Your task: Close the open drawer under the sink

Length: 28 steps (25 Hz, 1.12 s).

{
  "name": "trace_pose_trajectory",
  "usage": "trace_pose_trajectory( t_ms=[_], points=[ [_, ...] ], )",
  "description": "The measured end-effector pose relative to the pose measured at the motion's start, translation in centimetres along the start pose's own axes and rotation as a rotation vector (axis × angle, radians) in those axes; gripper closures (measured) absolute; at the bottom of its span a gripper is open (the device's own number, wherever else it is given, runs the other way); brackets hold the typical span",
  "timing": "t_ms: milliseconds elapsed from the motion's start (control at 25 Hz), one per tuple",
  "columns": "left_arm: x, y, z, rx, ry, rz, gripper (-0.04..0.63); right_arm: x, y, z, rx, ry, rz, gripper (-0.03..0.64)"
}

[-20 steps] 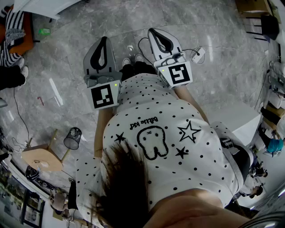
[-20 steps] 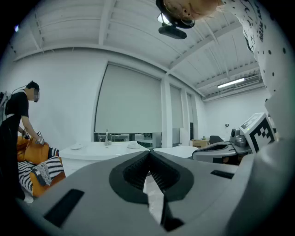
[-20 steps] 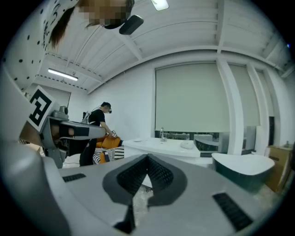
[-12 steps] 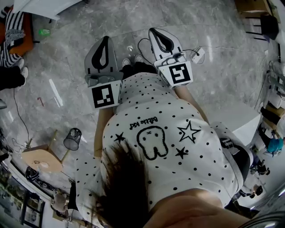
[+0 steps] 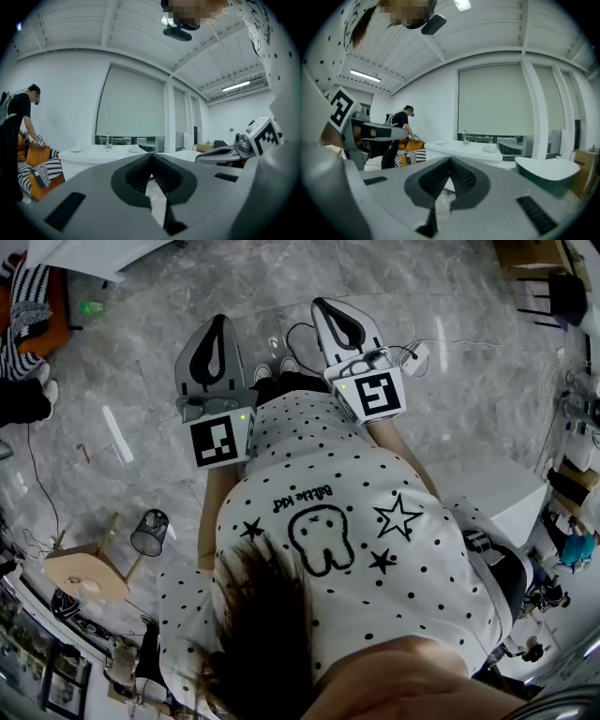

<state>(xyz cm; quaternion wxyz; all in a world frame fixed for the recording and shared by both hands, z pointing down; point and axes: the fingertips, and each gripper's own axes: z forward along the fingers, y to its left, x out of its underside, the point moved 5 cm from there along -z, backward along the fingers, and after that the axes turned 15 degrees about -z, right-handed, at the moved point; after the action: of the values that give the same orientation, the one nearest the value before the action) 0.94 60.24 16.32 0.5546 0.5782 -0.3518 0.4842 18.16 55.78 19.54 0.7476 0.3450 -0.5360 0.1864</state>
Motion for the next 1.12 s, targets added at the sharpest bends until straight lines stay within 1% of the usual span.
trace_pose_trajectory(
  t_ms=[160,320,400,480,600,680,760,880,1000,1120],
  points=[
    [0.3,-0.5,0.6,-0.013,-0.004,-0.003,0.591,0.3,-0.8,0.0,-0.023,-0.021,0.035,0.601],
    [1.0,-0.9,1.3,-0.025,-0.011,-0.005,0.591,1.2,-1.5,0.0,-0.044,-0.017,0.035,0.601],
    [1.5,-1.2,1.6,-0.017,-0.013,-0.013,0.591,1.8,-2.0,-0.1,-0.049,-0.011,0.036,0.601],
    [2.2,-1.3,1.9,-0.001,0.0,-0.02,0.591,2.3,-2.4,0.2,-0.053,-0.002,0.041,0.601],
    [3.0,-0.7,2.3,0.017,0.048,-0.011,0.591,3.2,-2.5,0.9,-0.056,0.016,0.061,0.601],
    [2.8,0.3,2.7,0.014,0.057,-0.017,0.591,3.4,-2.2,1.6,-0.057,0.037,0.072,0.601],
    [2.0,2.0,3.8,0.004,0.04,-0.039,0.591,3.2,-2.1,3.0,-0.056,0.051,0.08,0.601],
    [0.3,4.7,5.7,-0.004,0.033,-0.072,0.591,1.8,-2.2,5.6,-0.046,0.048,0.082,0.601],
    [-1.2,6.7,7.3,0.032,0.038,-0.05,0.591,0.3,-2.1,8.0,-0.024,0.044,0.067,0.601],
    [-2.3,8.4,9.3,0.063,0.027,-0.041,0.591,0.0,-2.0,10.4,-0.008,0.041,0.068,0.601]
  ],
)
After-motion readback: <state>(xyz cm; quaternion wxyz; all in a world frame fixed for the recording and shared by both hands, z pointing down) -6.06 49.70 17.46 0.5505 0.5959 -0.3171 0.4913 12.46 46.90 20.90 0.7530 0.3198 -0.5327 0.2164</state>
